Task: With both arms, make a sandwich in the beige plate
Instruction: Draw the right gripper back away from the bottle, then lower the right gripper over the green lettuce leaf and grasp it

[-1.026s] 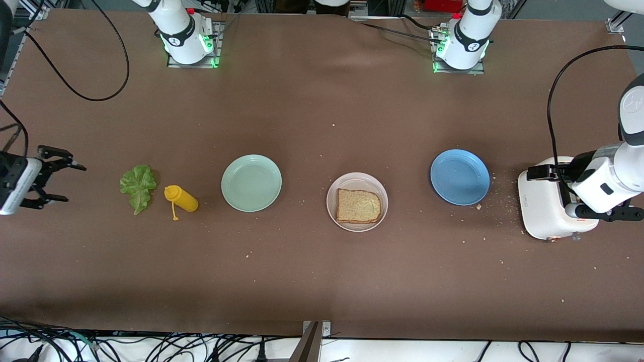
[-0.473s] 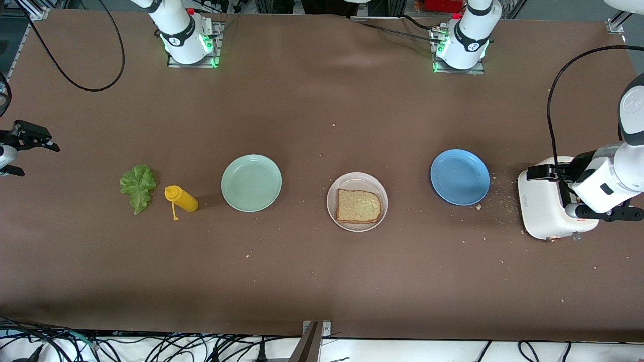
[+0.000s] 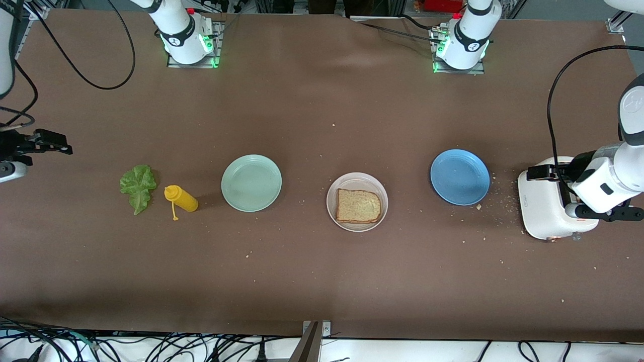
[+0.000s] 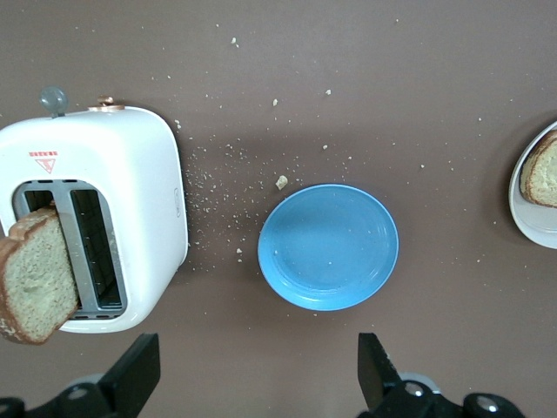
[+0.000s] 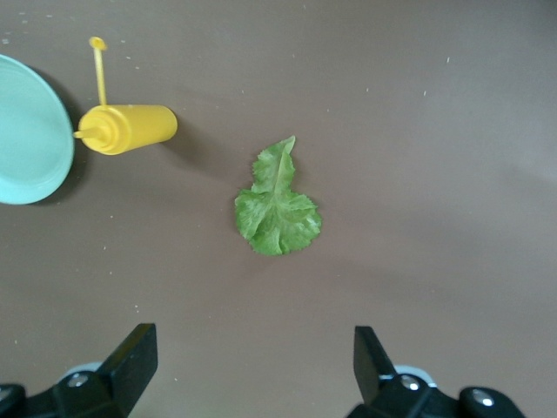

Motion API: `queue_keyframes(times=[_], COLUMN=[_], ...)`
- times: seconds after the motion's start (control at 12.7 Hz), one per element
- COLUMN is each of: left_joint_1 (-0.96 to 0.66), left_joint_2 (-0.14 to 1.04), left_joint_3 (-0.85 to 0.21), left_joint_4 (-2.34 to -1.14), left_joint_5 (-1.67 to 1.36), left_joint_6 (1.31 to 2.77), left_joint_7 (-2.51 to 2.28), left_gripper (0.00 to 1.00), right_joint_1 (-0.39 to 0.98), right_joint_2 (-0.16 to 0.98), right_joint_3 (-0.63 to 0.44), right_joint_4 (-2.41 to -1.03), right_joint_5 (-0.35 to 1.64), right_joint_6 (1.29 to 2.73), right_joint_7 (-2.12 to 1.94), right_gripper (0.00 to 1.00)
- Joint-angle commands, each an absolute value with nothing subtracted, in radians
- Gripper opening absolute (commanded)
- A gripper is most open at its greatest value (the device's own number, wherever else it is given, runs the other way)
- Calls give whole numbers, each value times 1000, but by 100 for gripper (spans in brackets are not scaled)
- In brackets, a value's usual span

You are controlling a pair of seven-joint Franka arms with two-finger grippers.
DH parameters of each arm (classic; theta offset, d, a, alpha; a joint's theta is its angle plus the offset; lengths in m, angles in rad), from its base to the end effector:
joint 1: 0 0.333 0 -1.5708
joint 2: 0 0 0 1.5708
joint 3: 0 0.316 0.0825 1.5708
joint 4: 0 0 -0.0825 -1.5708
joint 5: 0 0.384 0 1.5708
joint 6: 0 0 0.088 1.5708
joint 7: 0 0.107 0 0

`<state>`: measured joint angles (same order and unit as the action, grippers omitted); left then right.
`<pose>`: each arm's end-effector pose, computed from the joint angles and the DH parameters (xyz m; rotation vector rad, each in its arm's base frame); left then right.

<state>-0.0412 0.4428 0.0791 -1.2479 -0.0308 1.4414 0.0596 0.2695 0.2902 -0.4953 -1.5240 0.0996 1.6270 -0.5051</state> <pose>0.6597 0.0109 0.4944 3.1090 -0.0393 -0.3874 0.6168 -0.0969 0.4966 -3.0849 -0.4241 0.2433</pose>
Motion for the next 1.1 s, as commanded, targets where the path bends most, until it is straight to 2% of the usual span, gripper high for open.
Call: queue_keyframes(times=[0.0,0.16,0.55,0.71,1.03], left_joint_1=[-51,-51,-51,-51,-49], left_joint_2=[439,439,439,439,439], left_joint_3=[78,78,78,78,78], left_joint_4=[-1247,-1247,-1249,-1249,-1250], left_joint_5=[14,14,12,12,12], left_joint_6=[1433,1433,1433,1433,1433], left_joint_7=[48,48,48,48,49], left_gripper=[100,100,100,100,100], right_joint_1=[281,284,304,304,304], right_joint_2=[252,255,276,313,412], right_joint_3=[-479,-479,-473,-466,-446], right_joint_4=[-1670,-1764,-2047,-2091,-2097], right_joint_5=[81,83,87,92,179], right_joint_6=[1750,1857,2264,2348,2426], right_joint_7=[-431,-367,-313,-292,-288], right_gripper=[99,99,99,99,99])
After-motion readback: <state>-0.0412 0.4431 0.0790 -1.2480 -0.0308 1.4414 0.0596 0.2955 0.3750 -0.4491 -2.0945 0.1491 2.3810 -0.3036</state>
